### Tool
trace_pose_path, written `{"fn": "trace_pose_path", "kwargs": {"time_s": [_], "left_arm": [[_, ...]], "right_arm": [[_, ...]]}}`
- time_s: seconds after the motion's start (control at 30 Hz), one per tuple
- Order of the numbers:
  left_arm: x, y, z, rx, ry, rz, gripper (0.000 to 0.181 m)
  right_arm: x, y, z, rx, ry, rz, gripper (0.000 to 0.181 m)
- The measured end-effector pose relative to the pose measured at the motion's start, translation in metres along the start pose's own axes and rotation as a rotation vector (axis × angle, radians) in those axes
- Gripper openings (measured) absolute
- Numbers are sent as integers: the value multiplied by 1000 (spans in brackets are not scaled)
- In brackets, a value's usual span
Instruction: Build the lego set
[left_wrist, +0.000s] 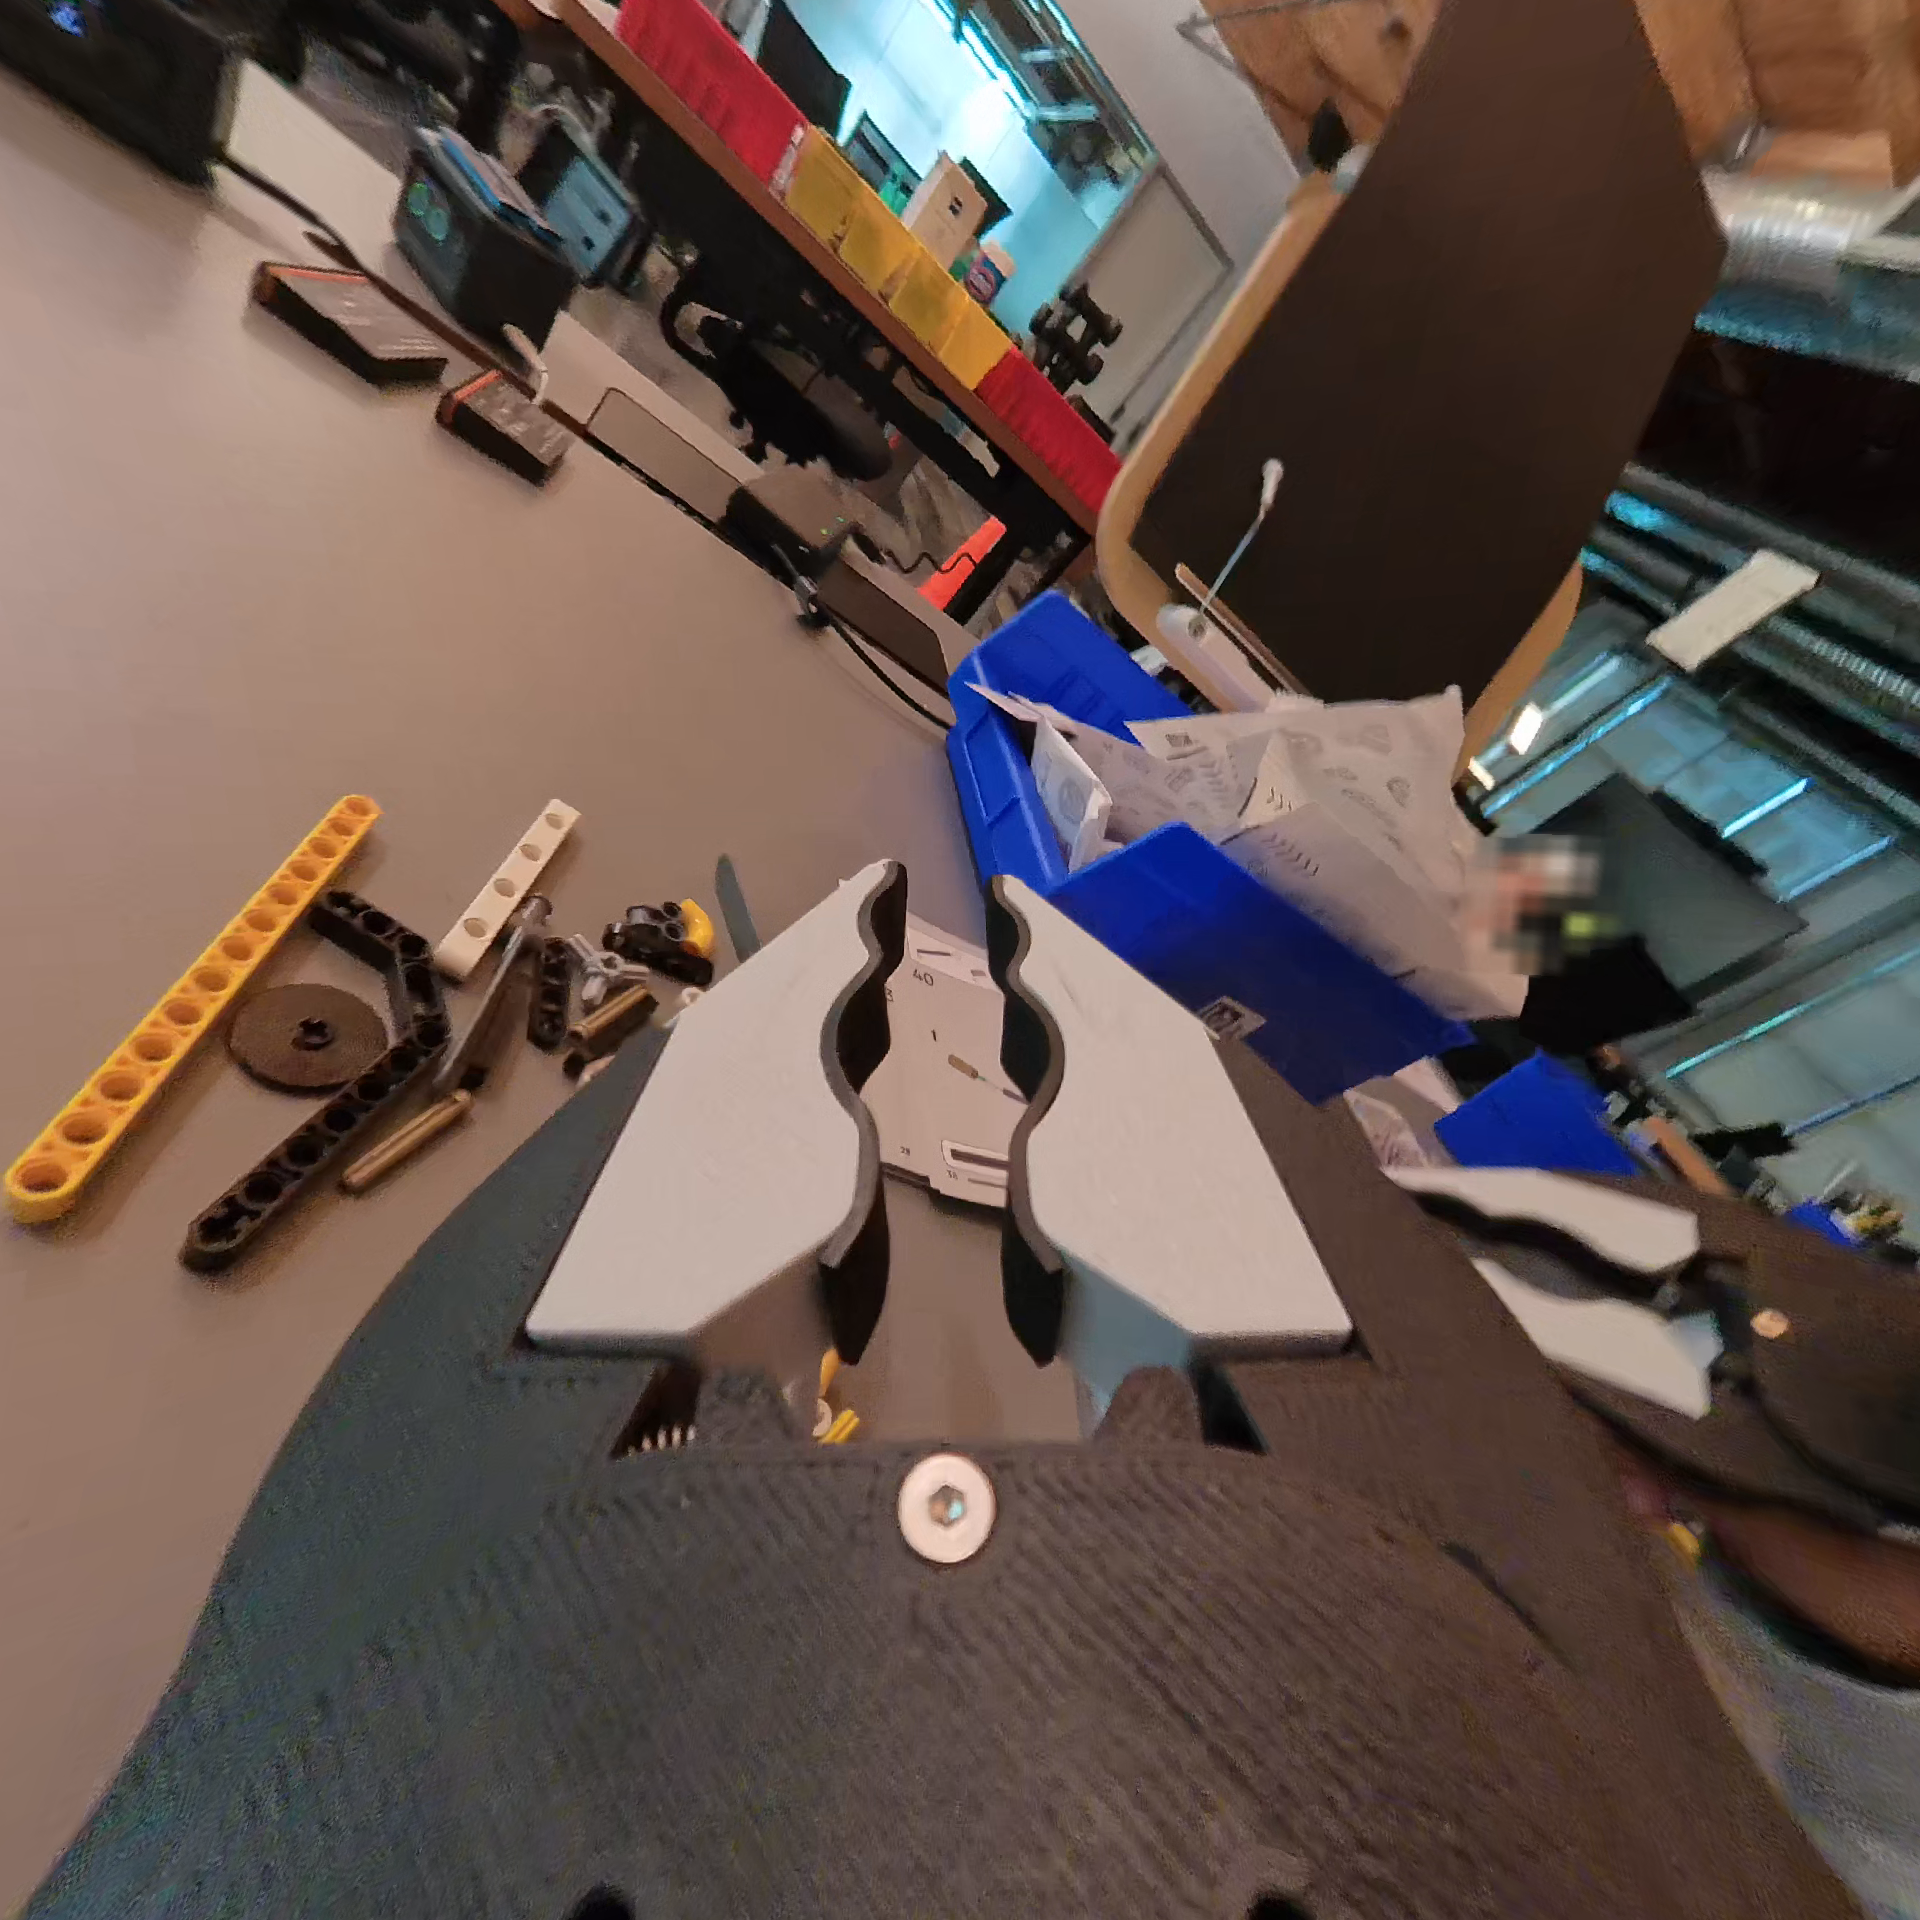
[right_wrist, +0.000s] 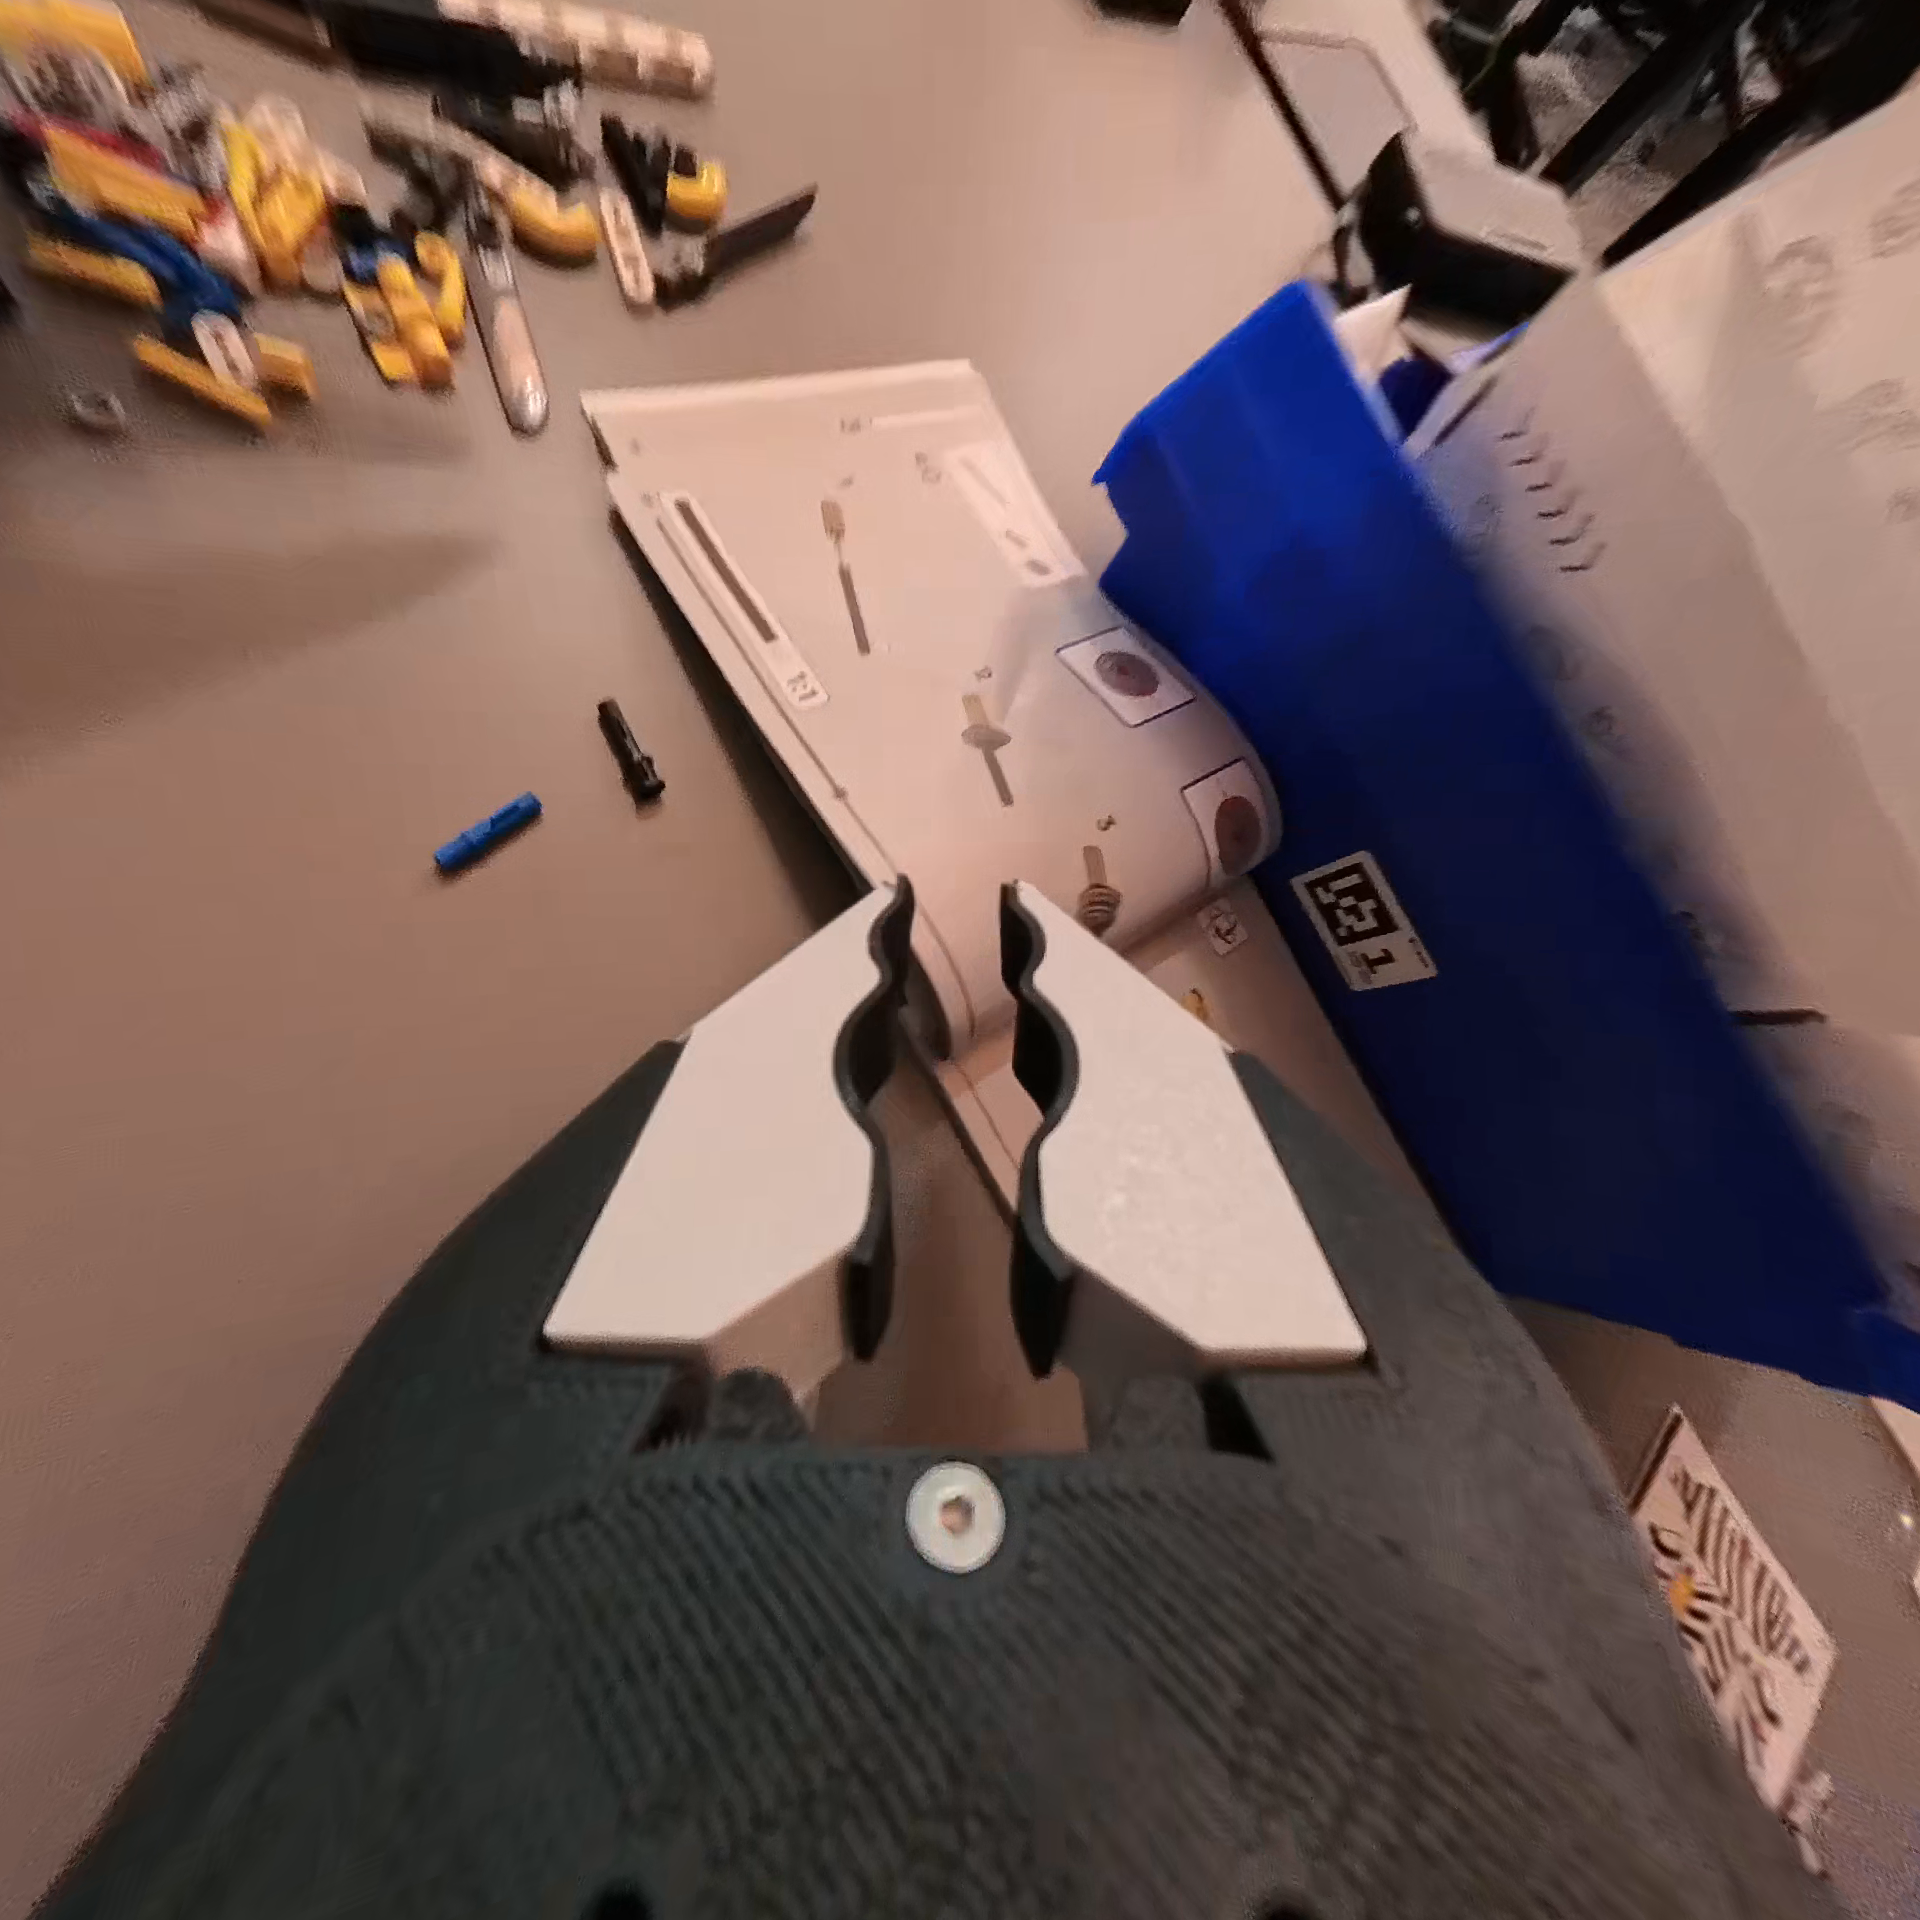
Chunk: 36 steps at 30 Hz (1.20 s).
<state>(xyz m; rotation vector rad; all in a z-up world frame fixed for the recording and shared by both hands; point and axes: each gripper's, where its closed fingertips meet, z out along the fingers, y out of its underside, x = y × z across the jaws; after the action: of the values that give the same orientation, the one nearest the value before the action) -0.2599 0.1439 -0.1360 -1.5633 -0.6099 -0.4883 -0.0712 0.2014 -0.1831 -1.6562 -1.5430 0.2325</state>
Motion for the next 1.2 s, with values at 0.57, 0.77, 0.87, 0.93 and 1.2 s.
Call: {"fn": "trace_pose_path", "kwargs": {"time_s": [0.57,0.77,0.87,0.93,1.2], "left_arm": [[41,51,16,-198,72,297,15],[43,53,15,-205,81,305,14],[43,52,15,-205,88,296,14],[44,53,15,-210,96,284,14],[49,54,14,-204,106,290,14]], "right_arm": [[181,-58,-11,7,167,-17,65],[229,-85,-18,-11,396,-164,5],[258,-123,-63,116,447,-79,4],[276,-137,-91,155,490,-58,3],[278,-148,-140,249,447,81,1]]}}
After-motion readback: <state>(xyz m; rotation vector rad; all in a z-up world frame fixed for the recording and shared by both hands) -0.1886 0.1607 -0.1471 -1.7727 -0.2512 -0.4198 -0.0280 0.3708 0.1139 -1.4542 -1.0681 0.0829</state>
